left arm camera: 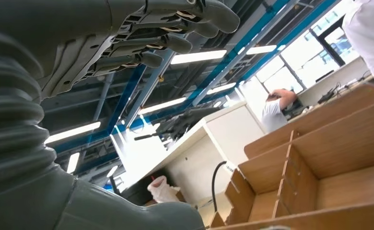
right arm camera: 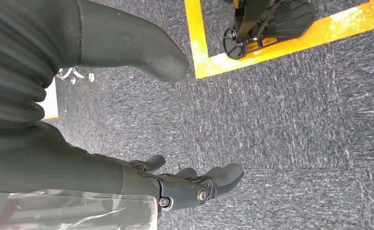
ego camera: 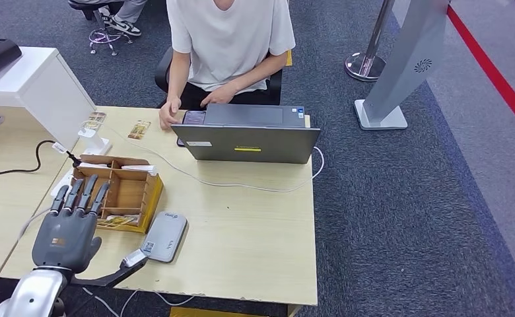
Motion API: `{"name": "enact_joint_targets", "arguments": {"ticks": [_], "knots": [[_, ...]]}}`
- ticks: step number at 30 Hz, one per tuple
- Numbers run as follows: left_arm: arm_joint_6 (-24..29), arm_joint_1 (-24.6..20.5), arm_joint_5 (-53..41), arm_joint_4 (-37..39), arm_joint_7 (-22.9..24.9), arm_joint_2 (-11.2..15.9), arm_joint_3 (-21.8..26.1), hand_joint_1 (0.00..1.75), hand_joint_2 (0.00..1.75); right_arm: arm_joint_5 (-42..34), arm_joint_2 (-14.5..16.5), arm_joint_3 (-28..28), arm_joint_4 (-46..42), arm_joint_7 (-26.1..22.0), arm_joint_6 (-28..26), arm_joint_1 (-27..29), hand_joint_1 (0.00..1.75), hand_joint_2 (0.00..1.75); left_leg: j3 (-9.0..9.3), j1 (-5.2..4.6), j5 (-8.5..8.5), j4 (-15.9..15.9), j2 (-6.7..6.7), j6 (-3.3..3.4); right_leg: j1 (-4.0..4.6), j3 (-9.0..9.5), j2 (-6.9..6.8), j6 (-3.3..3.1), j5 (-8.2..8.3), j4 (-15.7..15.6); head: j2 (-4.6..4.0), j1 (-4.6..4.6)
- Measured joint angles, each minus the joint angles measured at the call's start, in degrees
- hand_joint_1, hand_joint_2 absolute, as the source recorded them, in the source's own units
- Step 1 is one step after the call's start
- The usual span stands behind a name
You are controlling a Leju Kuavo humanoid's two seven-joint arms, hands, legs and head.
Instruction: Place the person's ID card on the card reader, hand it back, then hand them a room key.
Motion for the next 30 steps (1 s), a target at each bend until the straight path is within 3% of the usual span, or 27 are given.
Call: {"name": "enact_joint_targets", "arguments": {"ticks": [14, 30], "knots": [[-1.2, -0.6, 0.0, 5.8, -6.9, -6.3, 7.2, 0.00, 1.75, 0.9, 0.0, 0.0, 0.0, 0.2, 0.5, 0.0, 0.00, 1.75, 0.02, 0.00, 0.00, 0.0, 0.00, 0.00, 0.00, 0.00, 0.00, 0.00, 0.00, 0.0, 0.00, -0.01], [3.4, -3.6, 0.0, 12.0, -9.6, -9.4, 10.3, 0.00, 1.75, 1.8, 0.0, 0.0, 0.0, 0.7, 0.5, 0.0, 0.00, 1.75, 0.02, 0.00, 0.00, 0.0, -0.01, 0.00, 0.00, 0.01, -0.02, 0.00, 0.00, 0.0, 0.00, -0.01]]}}
